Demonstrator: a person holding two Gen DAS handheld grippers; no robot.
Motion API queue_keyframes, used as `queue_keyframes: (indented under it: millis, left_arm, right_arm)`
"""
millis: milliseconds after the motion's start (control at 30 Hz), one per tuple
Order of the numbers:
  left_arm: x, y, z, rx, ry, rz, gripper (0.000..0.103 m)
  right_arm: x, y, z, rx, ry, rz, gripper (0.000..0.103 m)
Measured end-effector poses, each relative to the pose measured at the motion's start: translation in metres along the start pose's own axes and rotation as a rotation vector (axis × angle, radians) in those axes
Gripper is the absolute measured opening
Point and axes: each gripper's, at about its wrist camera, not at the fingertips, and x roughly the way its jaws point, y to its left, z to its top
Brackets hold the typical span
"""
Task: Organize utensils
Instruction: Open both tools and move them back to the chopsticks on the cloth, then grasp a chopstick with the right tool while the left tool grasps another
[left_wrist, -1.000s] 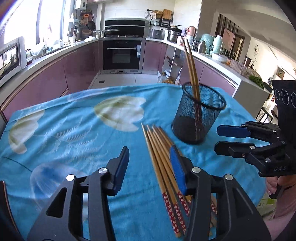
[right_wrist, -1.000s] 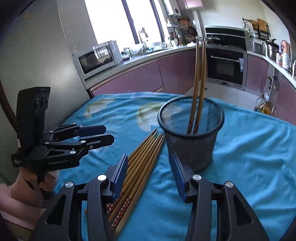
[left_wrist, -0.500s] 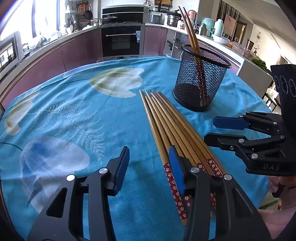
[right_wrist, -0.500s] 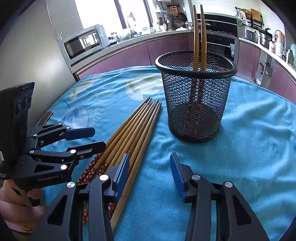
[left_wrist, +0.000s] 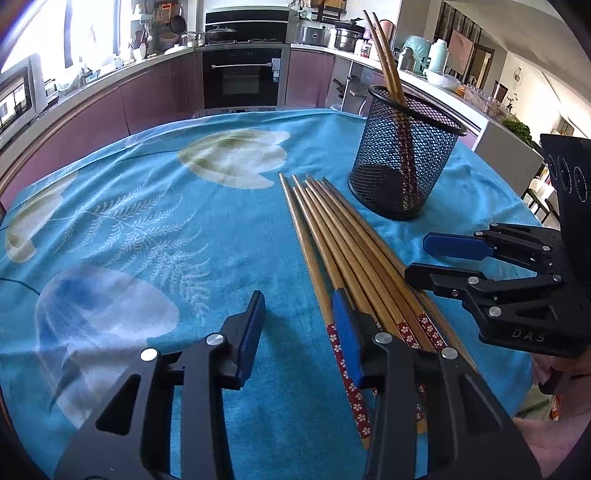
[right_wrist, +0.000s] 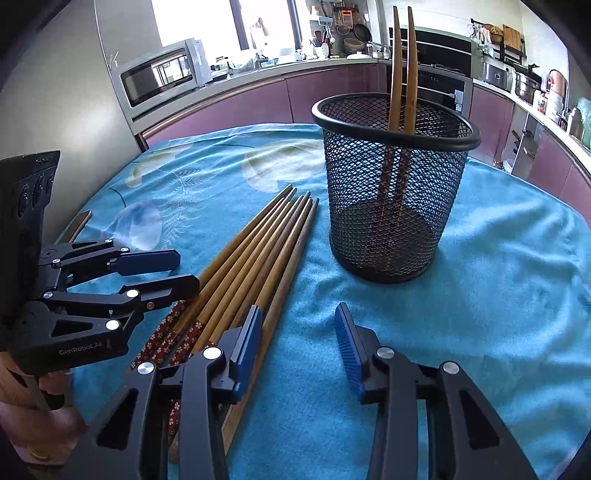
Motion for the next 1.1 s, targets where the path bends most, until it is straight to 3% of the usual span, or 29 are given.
queue_keyframes:
  millis: [500,633,800,1100]
  left_arm:
    - [0.016,-0.002,0.014,0.009,0.013,0.022,0.034]
    - [0.020,-0.003,0.018,0.003,0.019,0.028,0.026]
    - [0.021,-0.003,0.018,-0.012,0.022,0.011,0.011]
    - [0.015,-0.001,0.014,-0.053,0.007,-0.010,0.008]
  right_arm:
    - [0.014,0.007,0.010,-0.028,0.006,-0.039,0.029]
    - [0.015,0.005,0.011,-0.021,0.004,-0.034,0.026]
    - [0.013,-0.001,0.010,0.014,0.001,0.005,0.013]
    - [0.007,-0.009,0.007,0.070,-0.013,0.048,0.007]
